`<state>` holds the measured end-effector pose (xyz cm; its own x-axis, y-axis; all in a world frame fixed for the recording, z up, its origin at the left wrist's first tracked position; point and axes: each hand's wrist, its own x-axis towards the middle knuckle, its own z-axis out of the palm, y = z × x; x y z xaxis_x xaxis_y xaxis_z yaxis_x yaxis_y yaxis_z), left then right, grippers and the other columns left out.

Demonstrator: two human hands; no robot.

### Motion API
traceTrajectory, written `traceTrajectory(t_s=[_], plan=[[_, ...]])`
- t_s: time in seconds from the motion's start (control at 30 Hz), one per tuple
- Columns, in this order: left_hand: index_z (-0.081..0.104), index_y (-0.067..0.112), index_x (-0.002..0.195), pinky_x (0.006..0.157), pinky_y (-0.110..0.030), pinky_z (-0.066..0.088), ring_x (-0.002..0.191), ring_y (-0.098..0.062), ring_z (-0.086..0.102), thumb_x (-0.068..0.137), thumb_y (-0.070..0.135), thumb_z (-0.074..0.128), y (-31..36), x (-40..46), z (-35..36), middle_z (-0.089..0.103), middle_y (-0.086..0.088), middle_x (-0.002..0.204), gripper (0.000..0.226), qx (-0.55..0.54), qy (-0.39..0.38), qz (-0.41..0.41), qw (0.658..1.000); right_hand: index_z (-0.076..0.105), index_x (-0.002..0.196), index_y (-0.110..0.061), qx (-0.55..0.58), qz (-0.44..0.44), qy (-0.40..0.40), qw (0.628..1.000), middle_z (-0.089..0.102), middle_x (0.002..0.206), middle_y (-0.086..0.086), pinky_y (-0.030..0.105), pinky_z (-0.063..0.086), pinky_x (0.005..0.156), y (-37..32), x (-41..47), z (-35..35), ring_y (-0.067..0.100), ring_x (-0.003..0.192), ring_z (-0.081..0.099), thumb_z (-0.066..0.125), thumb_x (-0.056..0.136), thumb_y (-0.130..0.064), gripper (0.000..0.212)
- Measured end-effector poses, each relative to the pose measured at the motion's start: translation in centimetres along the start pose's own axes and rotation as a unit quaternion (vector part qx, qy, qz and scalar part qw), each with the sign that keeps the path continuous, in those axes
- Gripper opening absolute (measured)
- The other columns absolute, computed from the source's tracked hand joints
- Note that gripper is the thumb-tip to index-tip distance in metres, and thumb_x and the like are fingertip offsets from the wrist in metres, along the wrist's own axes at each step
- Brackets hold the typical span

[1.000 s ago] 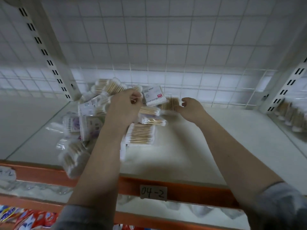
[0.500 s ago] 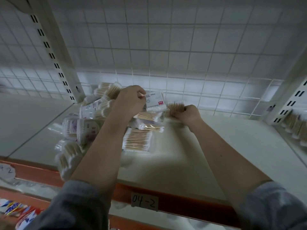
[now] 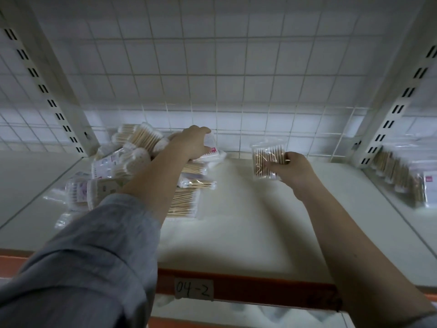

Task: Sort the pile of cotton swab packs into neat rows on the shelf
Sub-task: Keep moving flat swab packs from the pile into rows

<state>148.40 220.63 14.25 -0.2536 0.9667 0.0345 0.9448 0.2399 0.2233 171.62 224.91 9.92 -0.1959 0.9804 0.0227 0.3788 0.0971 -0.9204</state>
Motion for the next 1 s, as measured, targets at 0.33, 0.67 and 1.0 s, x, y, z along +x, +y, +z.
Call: traceTrajectory(t_s=[0.33, 0.67, 1.0], plan=[[0.045, 0.008, 0.133, 0.098, -0.033, 0.036, 0.123, -0.029, 0.047, 0.081, 0.030, 0.071, 0.7, -1.0, 0.0, 0.052, -0.011, 0.133, 0.062, 0.002, 0.038, -0.043, 0.998, 0.064, 0.095, -0.004, 0.033, 0.017, 0.017, 0.999, 0.061, 0.086, 0.008, 0.032, 0.044, 0.073, 1.5, -2.0, -0.7, 0.021, 0.077, 0.055, 0.069, 0.081, -0.013, 0.018], [0.065, 0.008, 0.094, 0.065, -0.026, 0.034, 0.078, -0.019, 0.050, 0.082, 0.023, 0.069, 1.3, -2.1, -1.6, 0.058, -0.006, 0.084, 0.019, -0.158, 0.110, 0.000, 0.981, 0.057, 0.084, -0.002, 0.047, 0.024, 0.075, 0.996, 0.051, 0.070, 0.005, 0.031, 0.038, 0.065, 1.7, -5.8, -0.9, 0.020, 0.067, 0.046, 0.069, 0.082, -0.014, 0.017], [0.052, 0.014, 0.104, 0.057, -0.023, 0.034, 0.070, -0.009, 0.051, 0.090, 0.023, 0.059, 7.0, -5.4, -0.1, 0.050, 0.004, 0.097, 0.018, -0.271, 0.109, 0.048, 0.955, 0.063, 0.094, -0.002, 0.071, 0.050, 0.143, 0.986, 0.064, 0.082, 0.009, 0.034, 0.045, 0.068, 2.3, -11.1, -4.3, 0.023, 0.076, 0.058, 0.069, 0.083, -0.018, 0.019]])
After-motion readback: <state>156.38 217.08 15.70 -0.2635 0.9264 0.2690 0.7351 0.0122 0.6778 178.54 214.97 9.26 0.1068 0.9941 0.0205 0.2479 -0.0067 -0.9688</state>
